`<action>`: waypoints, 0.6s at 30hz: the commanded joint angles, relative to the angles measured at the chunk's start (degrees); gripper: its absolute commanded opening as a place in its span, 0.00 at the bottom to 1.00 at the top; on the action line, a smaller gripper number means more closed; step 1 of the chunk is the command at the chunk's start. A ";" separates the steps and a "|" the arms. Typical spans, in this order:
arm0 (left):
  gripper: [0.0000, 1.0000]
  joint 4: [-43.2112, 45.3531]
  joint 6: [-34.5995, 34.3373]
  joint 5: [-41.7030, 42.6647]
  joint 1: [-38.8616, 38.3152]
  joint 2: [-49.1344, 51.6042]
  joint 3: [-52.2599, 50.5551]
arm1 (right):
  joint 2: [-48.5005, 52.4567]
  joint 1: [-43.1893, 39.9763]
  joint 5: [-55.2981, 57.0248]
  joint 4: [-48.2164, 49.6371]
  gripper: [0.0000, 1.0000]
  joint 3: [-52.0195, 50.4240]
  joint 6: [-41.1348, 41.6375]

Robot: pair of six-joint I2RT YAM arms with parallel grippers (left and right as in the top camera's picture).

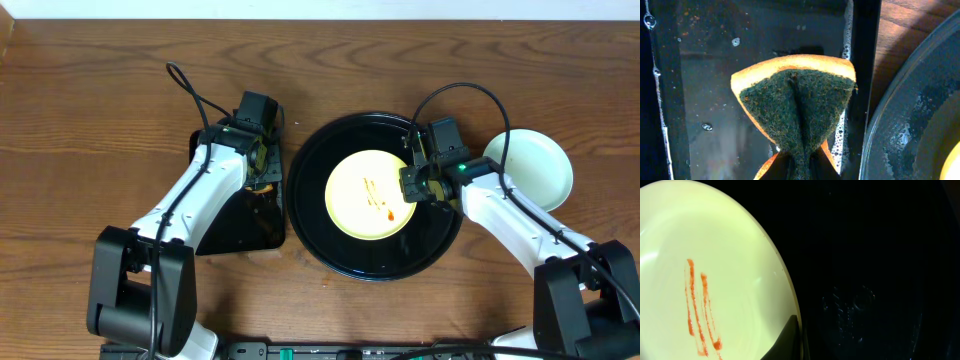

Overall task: Clean dirty plates on tray and stack at the side
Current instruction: 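Lift the sponge with the left gripper and move it toward the yellow plate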

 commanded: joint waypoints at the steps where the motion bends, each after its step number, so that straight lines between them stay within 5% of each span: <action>1: 0.08 -0.20 -0.28 0.26 -0.07 -0.20 1.18 | 0.55 -0.24 0.96 0.00 0.02 0.20 -0.59; 10: 0.08 -0.59 -0.33 0.42 -0.07 -0.20 1.18 | 0.55 -0.24 0.98 -0.02 0.02 0.20 -0.59; 18: 0.08 -5.14 -0.31 9.03 -0.07 -0.20 1.18 | 0.55 -0.24 0.96 0.00 0.02 0.22 -0.59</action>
